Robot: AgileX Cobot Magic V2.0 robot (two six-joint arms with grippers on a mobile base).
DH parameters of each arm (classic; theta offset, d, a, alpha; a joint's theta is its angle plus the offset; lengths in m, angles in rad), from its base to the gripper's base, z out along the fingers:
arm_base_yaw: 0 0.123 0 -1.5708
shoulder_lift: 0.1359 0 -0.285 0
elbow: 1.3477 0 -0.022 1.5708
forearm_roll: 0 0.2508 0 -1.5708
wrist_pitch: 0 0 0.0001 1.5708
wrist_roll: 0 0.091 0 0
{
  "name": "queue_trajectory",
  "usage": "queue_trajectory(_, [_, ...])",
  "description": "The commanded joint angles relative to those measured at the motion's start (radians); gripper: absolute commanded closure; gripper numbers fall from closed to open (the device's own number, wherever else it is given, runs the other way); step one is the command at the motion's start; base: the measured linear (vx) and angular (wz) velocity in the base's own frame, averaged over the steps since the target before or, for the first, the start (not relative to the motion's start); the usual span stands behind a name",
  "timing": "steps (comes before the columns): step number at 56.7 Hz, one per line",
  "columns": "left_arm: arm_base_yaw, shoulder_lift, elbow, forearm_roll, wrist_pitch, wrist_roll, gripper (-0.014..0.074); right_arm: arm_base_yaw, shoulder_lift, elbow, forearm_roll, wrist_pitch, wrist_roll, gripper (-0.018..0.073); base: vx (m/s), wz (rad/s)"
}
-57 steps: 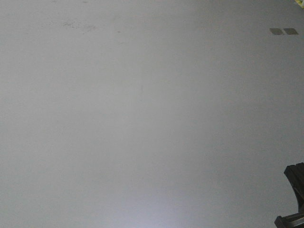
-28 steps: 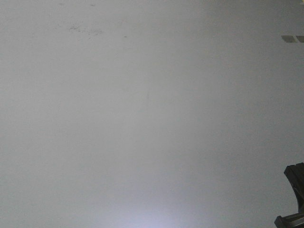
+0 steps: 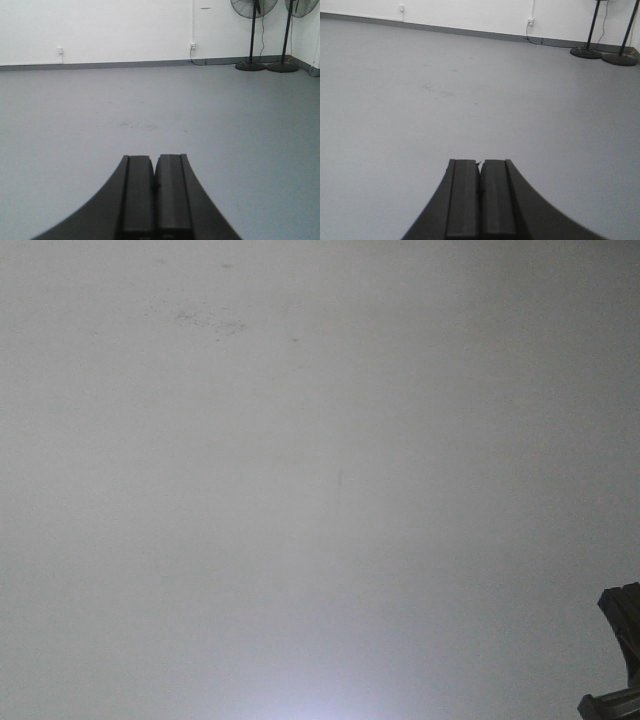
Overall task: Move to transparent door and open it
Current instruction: 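Drive the base across the grey floor toward the wooden platform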
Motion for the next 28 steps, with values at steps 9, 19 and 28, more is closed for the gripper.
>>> queue_trajectory(9, [-0.004, -0.014, 0.011, -0.007, -0.08, 0.0, 0.0603, -0.003, -0.016, 0.005, -0.008, -0.083, -0.002, 0.0561, 0.4, 0.15])
queue_trajectory(19, [-0.004, -0.014, 0.011, -0.007, -0.08, 0.0, 0.0603, -0.003, -0.016, 0.005, -0.008, -0.083, -0.002, 0.0561, 0.43, 0.16])
queue_trajectory(28, [-0.004, -0.014, 0.011, -0.007, -0.08, 0.0, 0.0603, -0.003, -0.016, 0.005, -0.008, -0.083, -0.002, 0.0561, 0.45, 0.2])
